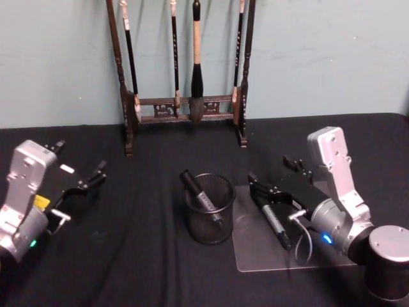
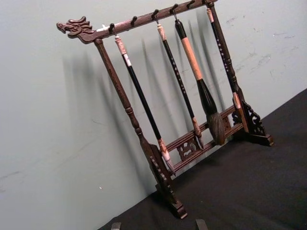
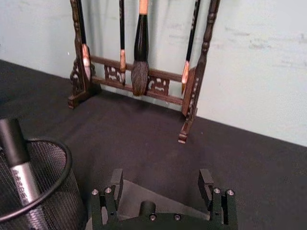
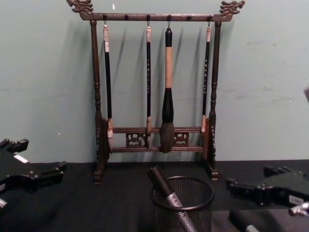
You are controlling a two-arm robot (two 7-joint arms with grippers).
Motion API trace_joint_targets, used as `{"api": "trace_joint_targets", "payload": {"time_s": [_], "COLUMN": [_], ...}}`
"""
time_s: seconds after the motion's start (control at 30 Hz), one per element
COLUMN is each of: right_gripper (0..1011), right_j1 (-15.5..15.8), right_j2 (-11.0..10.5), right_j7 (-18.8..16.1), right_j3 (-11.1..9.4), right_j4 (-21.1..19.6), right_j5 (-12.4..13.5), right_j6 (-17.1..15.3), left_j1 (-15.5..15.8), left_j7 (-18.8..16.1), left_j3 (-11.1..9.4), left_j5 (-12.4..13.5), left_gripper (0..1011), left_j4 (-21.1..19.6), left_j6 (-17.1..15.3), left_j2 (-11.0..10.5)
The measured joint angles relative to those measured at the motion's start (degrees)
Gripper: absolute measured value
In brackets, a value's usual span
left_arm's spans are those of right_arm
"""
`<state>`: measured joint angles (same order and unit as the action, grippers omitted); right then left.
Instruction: Pick up the water-based marker from the table and place it into the pen holder.
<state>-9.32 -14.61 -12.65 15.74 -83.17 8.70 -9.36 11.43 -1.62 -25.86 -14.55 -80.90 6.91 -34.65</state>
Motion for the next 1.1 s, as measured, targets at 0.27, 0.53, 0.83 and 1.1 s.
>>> {"api": "trace_joint_targets", "payload": {"time_s": [0.27,0.53,0.83,1.1], "right_gripper": [1002,1000,1002,1002], "right_j1": [-0.98,-1.75,-1.89,-2.02], "right_j2": [1.08,2.24,2.48,2.51], "right_j7": [-0.41,-2.0,-2.49,-2.52], "right_j3": [0.12,-0.25,0.26,0.71], "right_j4": [2.54,5.51,6.79,7.74], "right_j5": [-1.58,-0.85,-0.52,-0.63], "right_j6": [-1.67,-2.55,-2.59,-2.41], "left_j1": [0.0,0.0,0.0,0.0], "left_j7": [0.0,0.0,0.0,0.0], "left_j3": [0.0,0.0,0.0,0.0], "left_j5": [0.0,0.0,0.0,0.0], "left_gripper": [1009,1009,1009,1009], "left_j4": [0.0,0.0,0.0,0.0], "left_j6": [0.0,0.0,0.0,0.0], "left_j2": [0.0,0.0,0.0,0.0]}}
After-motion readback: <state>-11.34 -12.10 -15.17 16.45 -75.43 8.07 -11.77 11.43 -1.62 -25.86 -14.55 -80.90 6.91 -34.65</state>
